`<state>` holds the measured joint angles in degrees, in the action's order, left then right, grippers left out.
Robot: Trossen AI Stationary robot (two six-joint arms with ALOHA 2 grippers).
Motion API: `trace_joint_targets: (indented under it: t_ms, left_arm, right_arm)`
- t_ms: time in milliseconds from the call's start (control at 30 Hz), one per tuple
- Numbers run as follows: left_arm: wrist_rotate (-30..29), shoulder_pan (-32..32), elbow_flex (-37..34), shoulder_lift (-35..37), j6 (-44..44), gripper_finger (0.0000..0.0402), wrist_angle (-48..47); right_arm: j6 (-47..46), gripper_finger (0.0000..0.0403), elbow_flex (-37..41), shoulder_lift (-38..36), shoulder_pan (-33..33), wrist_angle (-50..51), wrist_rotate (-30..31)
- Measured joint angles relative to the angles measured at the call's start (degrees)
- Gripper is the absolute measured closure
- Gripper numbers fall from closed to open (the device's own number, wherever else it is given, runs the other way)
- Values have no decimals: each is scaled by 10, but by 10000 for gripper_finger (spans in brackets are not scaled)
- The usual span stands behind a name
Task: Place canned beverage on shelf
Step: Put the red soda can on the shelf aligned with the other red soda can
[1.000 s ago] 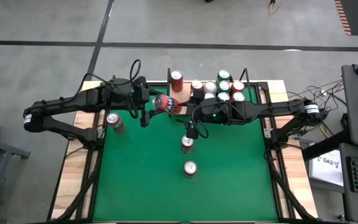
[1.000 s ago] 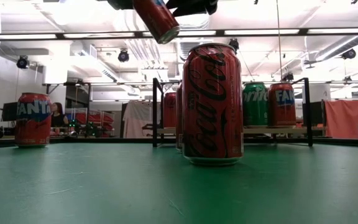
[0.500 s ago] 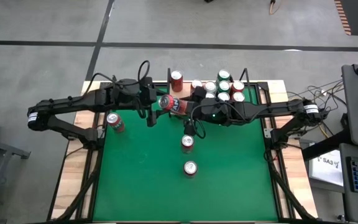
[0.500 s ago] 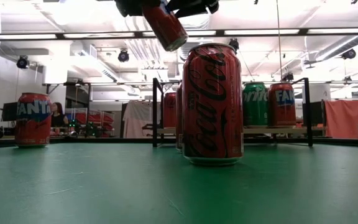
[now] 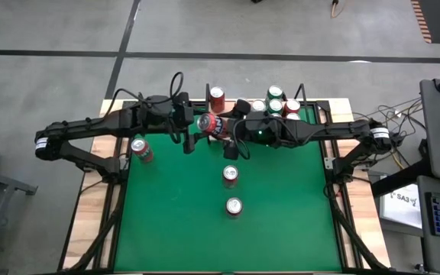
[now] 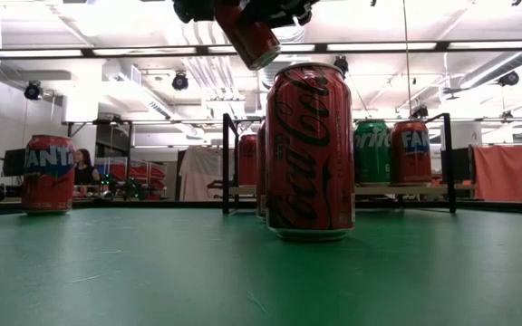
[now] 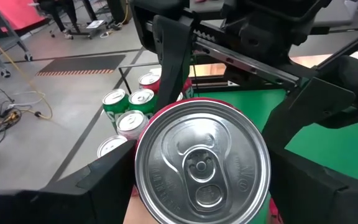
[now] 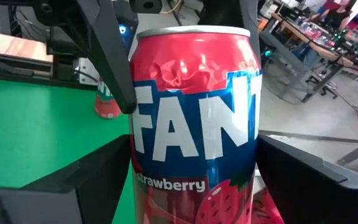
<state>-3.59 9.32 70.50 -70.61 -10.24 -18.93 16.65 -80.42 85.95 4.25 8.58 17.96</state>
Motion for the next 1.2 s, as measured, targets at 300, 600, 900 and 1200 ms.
trace_joint_targets:
  t_ms: [300,600,900,1200]
  left_arm:
    - [6,0,0,-3,2,74,9]
    - [17,-1,0,10,-18,67,14]
    - [12,-2,1,50,-64,66,11]
    - [-30,12,1,81,-153,66,32]
  right_arm:
    - [15,136,0,0,3,1,6]
    - [19,136,2,-1,6,8,16]
    - [23,136,2,-24,44,21,39]
    - [68,136,3,-100,158,55,16]
